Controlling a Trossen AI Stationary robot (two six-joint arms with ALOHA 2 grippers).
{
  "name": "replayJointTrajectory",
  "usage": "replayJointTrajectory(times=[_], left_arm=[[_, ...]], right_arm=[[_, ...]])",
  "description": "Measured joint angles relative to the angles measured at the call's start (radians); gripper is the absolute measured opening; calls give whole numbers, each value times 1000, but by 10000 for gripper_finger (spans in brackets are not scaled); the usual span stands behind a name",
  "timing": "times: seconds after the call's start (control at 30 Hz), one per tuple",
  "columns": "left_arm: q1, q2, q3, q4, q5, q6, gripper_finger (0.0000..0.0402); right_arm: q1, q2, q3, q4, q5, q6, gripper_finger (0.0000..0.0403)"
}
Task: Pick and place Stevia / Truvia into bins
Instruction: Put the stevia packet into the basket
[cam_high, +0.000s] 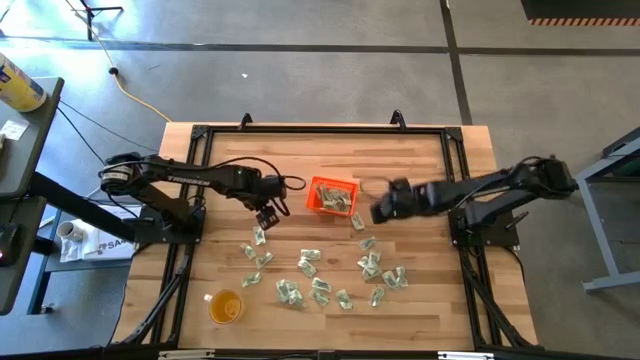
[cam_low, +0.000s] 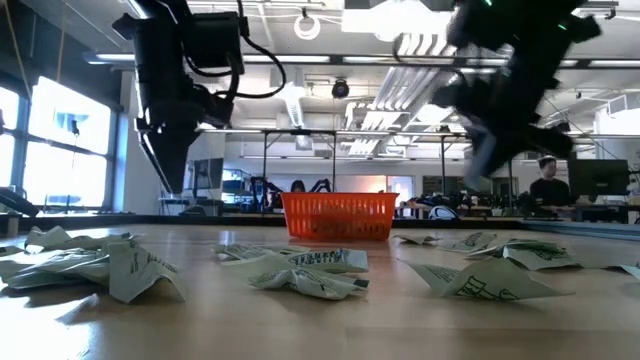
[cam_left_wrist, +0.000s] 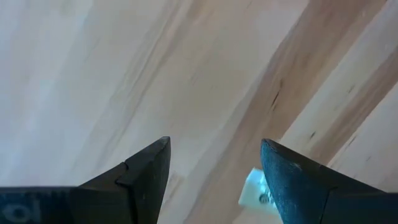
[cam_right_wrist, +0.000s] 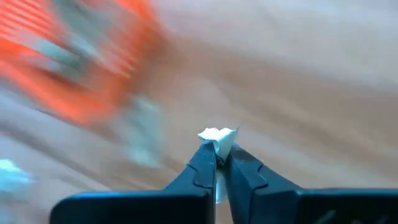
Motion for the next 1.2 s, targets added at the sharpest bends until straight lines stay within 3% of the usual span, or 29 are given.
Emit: replayJointTrajectory(times=[0.1, 0.23, 0.37, 0.5, 0.63, 0.73, 0.97, 1.2], left_arm=[[-2, -36, 0, -18, 2, -45, 282], [-2, -99, 0, -33, -8, -118, 282], [-2, -174, -24, -54, -20, -197, 282], [-4, -264, -105, -50, 37, -296, 282], [-40, -333, -184, -42, 105, -417, 282], [-93, -356, -223, -26, 140, -480, 282], [-154, -324, -263, 29, 144, -625, 282], [-168, -188, -287, 190, 147, -778, 282]], right_arm=[[-93, -8, 74, 50, -10, -184, 17], [-223, 53, 151, 227, -204, -401, 48], [-275, 192, 242, 290, -339, -502, 74], [-265, 316, 356, 240, -437, -597, 98], [-245, 400, 458, 97, -454, -651, 128], [-243, 411, 507, -29, -424, -717, 161], [-181, 332, 538, -220, -71, -811, 242], [-174, 313, 536, -361, 53, -738, 290]])
